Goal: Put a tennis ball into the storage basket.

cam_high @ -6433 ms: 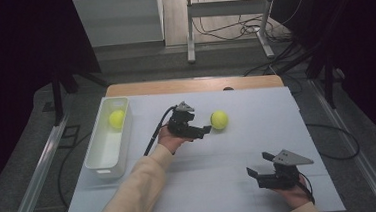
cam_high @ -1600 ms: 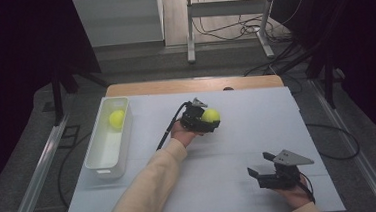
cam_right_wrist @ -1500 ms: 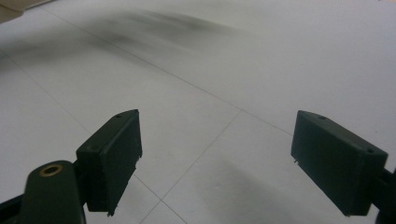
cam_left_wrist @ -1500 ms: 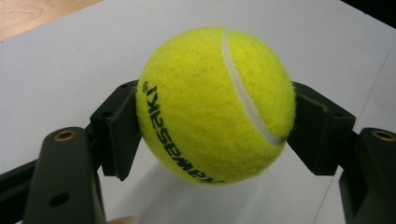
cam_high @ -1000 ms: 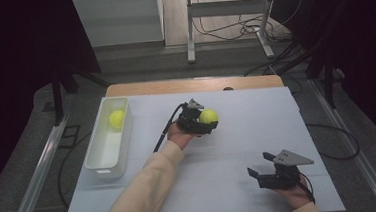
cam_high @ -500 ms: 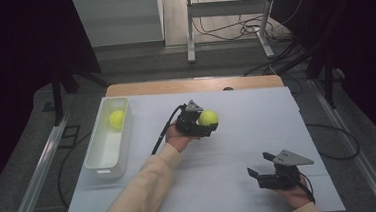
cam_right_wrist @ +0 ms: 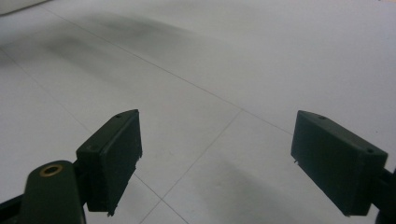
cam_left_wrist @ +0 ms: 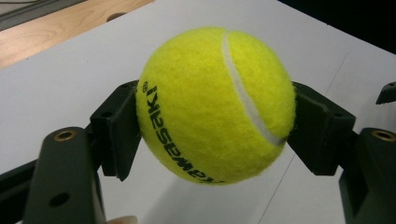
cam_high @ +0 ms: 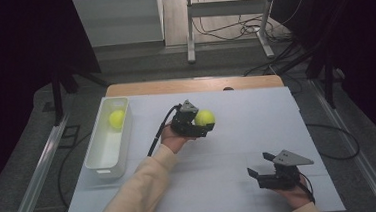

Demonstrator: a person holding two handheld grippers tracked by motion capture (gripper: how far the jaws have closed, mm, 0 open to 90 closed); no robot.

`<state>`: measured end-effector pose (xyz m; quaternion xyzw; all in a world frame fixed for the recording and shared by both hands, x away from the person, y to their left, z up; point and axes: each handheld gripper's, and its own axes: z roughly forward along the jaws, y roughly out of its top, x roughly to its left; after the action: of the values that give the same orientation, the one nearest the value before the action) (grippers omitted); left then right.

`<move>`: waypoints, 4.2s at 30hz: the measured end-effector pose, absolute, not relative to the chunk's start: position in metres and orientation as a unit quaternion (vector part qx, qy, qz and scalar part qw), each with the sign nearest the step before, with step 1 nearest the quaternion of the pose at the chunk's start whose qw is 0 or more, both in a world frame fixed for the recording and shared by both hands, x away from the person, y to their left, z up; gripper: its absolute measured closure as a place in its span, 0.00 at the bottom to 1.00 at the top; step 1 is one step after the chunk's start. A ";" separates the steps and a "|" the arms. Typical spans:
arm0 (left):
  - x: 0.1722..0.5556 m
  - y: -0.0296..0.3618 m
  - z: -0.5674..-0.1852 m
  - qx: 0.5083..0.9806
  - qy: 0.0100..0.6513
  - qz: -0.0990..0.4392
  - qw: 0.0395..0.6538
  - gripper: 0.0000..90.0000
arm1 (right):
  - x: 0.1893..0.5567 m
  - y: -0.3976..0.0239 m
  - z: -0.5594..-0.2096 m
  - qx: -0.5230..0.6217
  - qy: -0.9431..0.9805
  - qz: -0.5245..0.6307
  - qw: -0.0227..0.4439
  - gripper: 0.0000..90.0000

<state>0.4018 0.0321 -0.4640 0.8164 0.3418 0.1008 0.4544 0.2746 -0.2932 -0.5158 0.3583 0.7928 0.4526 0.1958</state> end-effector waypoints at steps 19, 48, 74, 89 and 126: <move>0.393 0.048 -0.462 0.810 0.347 0.102 0.462 0.30 | 0.274 -0.293 -0.516 0.357 0.793 0.452 0.196 0.19; 0.380 0.080 -0.458 0.797 0.362 0.104 0.471 0.30 | 0.274 -0.293 -0.515 0.358 0.793 0.451 0.197 0.19; 0.369 0.110 -0.454 0.784 0.381 0.104 0.478 0.30 | 0.274 -0.293 -0.515 0.358 0.793 0.450 0.199 0.19; 0.363 0.124 -0.450 0.777 0.386 0.105 0.485 0.30 | 0.274 -0.293 -0.515 0.358 0.794 0.450 0.199 0.19; 0.346 0.159 -0.443 0.754 0.407 0.107 0.504 0.30 | 0.274 -0.293 -0.516 0.359 0.793 0.449 0.201 0.19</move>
<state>0.3457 0.1591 -0.4427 0.7543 0.4066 0.1073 0.5042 0.2738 -0.2932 -0.5156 0.3595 0.7933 0.4486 0.2006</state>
